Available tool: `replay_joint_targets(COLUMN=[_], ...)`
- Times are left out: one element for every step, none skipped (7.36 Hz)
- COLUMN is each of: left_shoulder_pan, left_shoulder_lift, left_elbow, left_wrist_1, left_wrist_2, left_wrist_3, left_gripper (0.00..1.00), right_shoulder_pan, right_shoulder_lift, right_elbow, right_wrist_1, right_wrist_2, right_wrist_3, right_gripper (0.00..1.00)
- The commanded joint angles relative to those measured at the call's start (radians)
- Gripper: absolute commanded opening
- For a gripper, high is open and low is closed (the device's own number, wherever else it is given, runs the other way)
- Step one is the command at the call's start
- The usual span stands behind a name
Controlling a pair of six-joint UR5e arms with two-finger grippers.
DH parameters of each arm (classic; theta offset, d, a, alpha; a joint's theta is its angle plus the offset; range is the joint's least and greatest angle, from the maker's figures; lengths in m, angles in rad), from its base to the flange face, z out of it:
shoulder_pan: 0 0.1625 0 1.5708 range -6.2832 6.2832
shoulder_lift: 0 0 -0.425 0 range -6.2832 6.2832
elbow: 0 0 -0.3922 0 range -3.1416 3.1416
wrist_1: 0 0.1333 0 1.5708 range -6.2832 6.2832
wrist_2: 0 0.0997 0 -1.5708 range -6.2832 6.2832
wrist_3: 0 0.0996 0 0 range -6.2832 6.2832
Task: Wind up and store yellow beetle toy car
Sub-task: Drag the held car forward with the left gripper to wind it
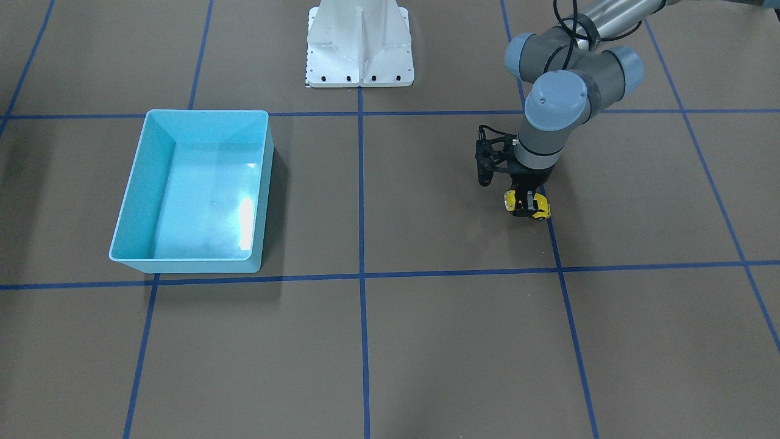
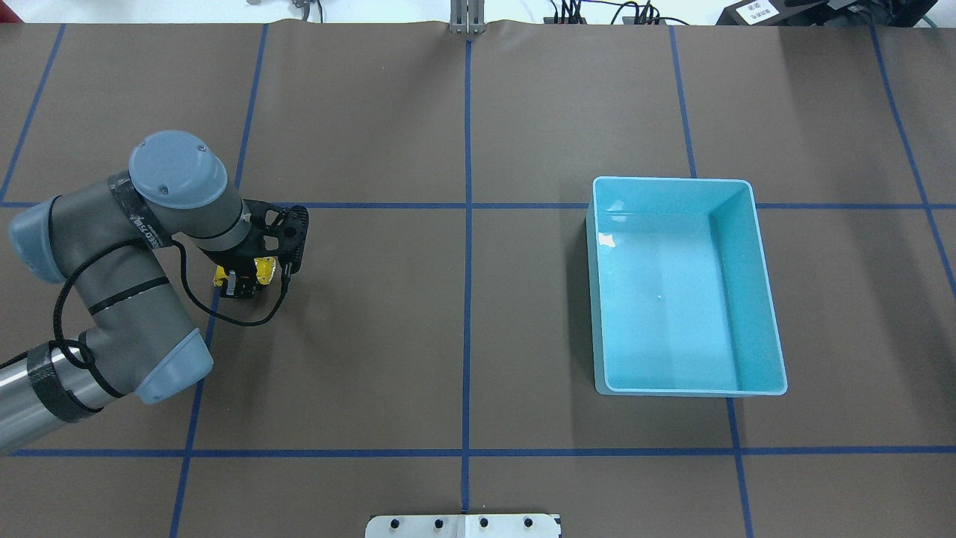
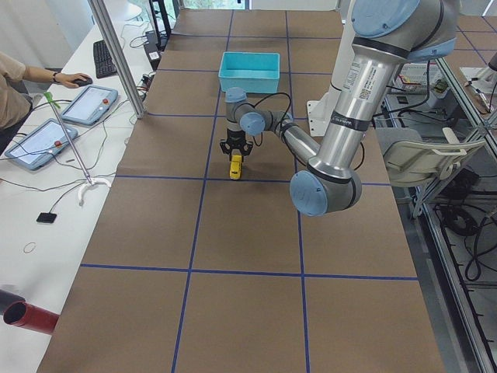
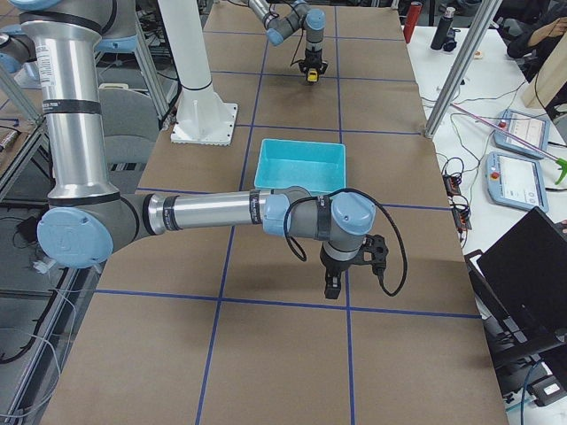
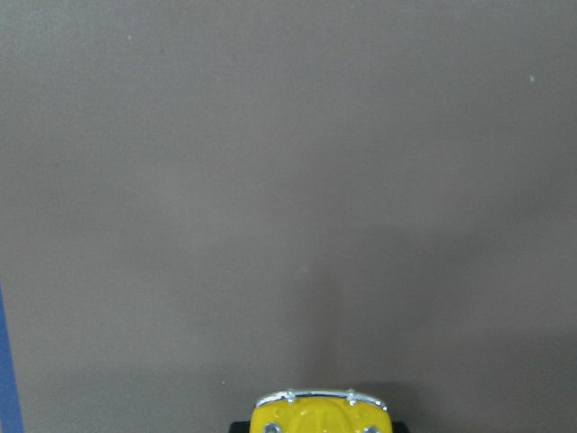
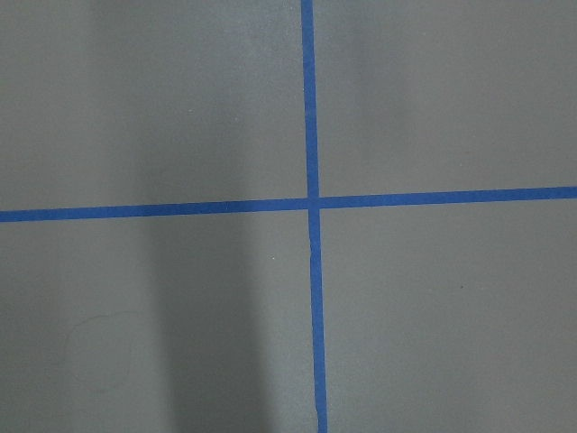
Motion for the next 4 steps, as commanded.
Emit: replay_joint_targets(left_shoulder_pan=[0.000,-0.001,-0.003,-0.004], left_shoulder_lift=[0.006,0.006,0.006,0.008], left_elbow=[0.000,0.003,0.003,0.005], left_wrist_1=[-0.001,-0.001,0.001,0.001], left_wrist_2=[0.016,0.016,0.015,0.009], left_wrist_3=[0.000,0.021,0.025,0.025], left_gripper=[0.00,0.00,0.00,0.00], right_shoulder_pan=[0.000,0.000,0.000,0.000], right_shoulder_lift=[0.000,0.000,0.000,0.000], right_elbow=[0.000,-0.001,-0.001,-0.003], right_wrist_1=[0.000,0.000,0.000,0.002], right_wrist_2=[0.000,0.000,0.000,0.000], right_wrist_3=[-0.001,-0.001,-0.001,-0.001], right_gripper=[1.00,1.00,1.00,1.00])
